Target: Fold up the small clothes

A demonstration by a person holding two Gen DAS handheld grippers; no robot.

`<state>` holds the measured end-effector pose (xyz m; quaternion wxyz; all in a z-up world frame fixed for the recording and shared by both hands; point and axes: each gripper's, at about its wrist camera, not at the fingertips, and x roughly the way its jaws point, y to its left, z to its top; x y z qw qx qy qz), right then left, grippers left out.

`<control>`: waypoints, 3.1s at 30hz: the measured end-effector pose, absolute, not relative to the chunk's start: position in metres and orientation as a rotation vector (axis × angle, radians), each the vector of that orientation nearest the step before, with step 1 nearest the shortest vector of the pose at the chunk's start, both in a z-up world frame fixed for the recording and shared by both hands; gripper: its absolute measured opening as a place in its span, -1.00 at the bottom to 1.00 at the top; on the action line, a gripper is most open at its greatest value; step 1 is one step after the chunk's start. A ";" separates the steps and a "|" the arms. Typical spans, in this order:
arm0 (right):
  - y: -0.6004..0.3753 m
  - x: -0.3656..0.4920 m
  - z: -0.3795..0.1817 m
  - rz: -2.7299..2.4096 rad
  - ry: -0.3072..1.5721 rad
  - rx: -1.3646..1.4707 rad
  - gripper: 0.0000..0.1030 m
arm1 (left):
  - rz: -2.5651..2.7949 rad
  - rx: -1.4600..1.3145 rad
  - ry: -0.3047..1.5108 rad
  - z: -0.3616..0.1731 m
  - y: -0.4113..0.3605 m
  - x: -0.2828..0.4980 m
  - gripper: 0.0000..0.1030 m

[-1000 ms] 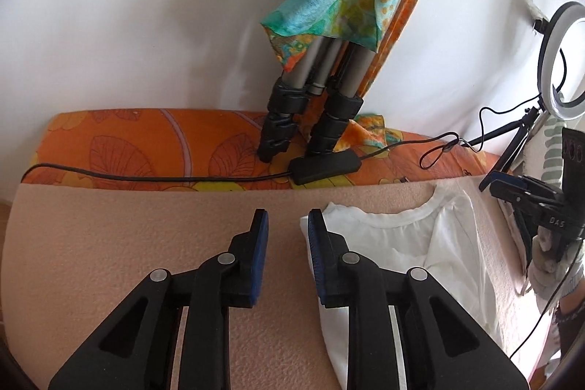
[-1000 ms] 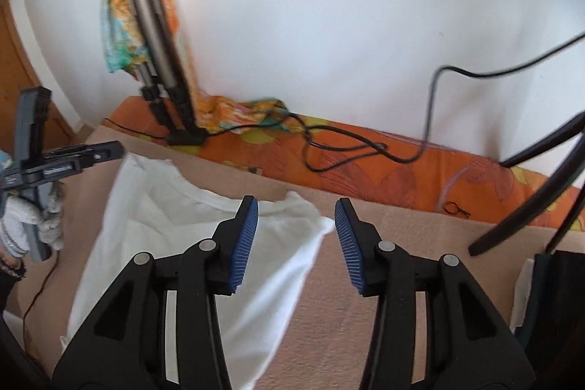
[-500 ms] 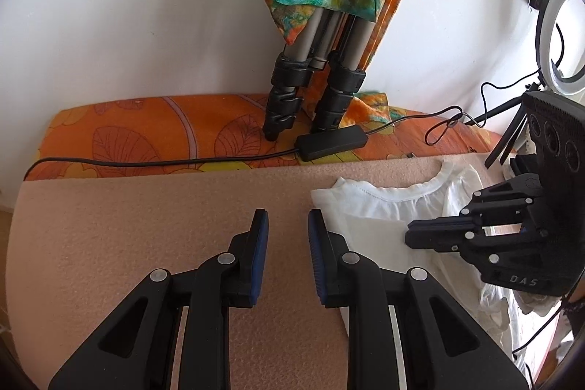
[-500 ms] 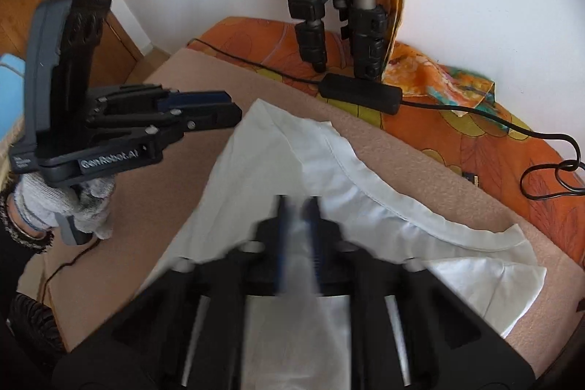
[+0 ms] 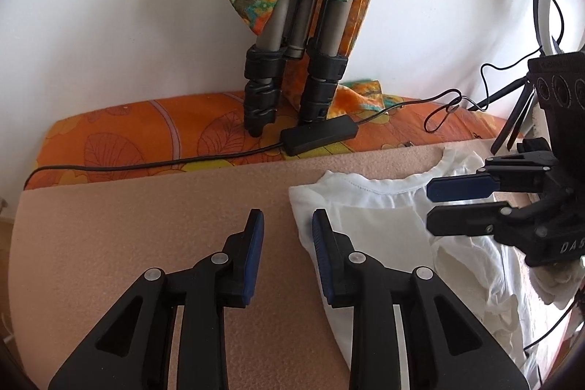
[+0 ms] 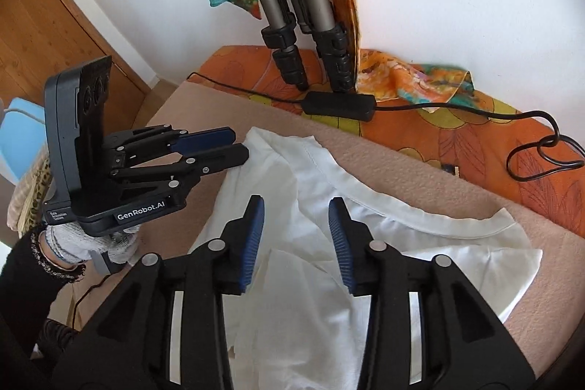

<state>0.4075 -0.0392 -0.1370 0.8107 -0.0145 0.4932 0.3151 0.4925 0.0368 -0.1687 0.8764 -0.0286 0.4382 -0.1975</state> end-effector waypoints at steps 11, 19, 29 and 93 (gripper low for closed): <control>-0.019 0.397 -0.145 0.581 1.029 -0.199 -0.96 | -0.414 -0.006 0.910 -0.168 0.024 0.491 -0.42; -0.139 0.379 -0.092 0.401 0.890 0.017 -0.47 | -0.349 0.059 0.919 -0.175 0.014 0.504 -0.39; -0.202 0.417 -0.160 0.405 1.006 0.227 -0.47 | -0.387 0.030 0.915 -0.174 0.012 0.507 -0.59; -0.171 -0.006 -0.095 0.428 0.953 0.057 -0.11 | -0.476 0.064 0.841 -0.122 0.041 0.112 -0.42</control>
